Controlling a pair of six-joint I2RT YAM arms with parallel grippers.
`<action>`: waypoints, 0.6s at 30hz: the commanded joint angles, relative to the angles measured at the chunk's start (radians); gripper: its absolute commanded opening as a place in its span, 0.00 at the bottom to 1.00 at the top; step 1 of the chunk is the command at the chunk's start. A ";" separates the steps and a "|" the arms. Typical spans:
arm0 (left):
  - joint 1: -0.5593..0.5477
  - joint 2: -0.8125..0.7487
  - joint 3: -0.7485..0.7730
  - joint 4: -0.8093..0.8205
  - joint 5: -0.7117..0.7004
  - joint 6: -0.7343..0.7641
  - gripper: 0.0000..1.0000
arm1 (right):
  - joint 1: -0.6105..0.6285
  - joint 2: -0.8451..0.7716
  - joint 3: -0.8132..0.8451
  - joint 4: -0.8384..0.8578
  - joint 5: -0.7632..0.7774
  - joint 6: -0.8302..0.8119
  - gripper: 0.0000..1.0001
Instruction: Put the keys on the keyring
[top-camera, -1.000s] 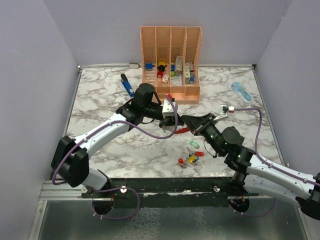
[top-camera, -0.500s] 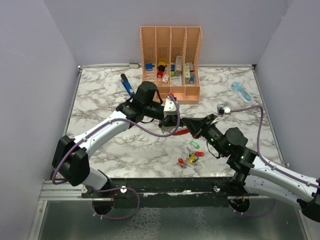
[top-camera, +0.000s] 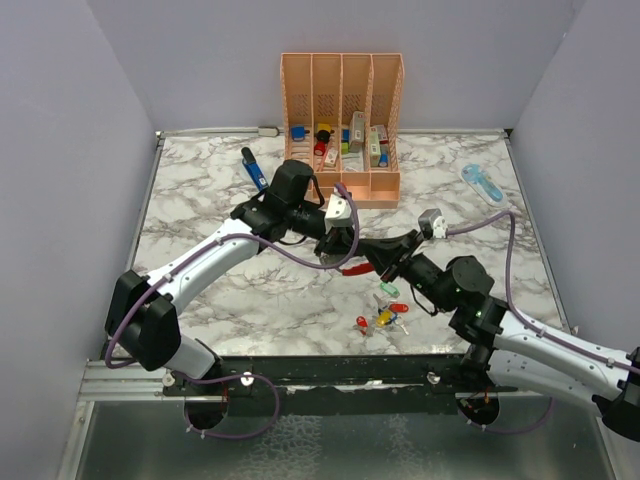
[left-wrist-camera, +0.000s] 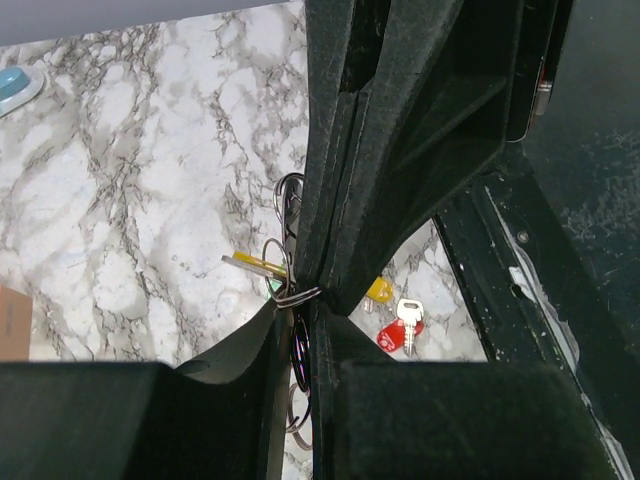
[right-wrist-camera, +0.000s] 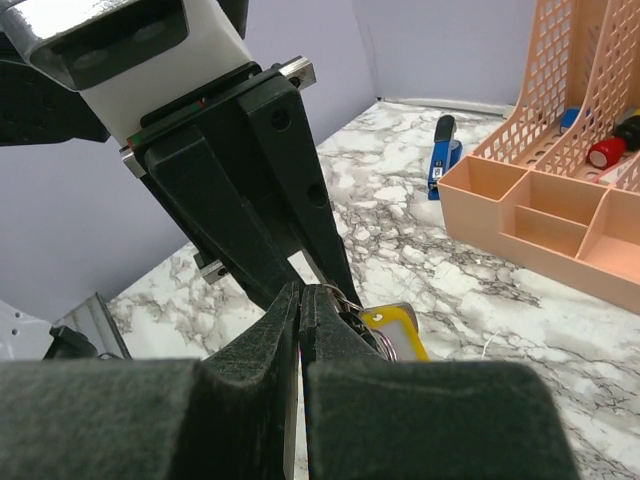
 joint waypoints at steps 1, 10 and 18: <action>0.001 0.007 0.008 0.040 0.048 -0.054 0.00 | 0.000 0.012 -0.026 0.130 -0.013 0.011 0.01; 0.001 0.020 0.031 0.056 0.053 -0.116 0.00 | 0.001 0.012 -0.037 0.184 0.020 -0.061 0.01; 0.001 0.038 0.061 0.056 0.129 -0.164 0.00 | 0.001 -0.006 -0.055 0.216 0.010 -0.191 0.01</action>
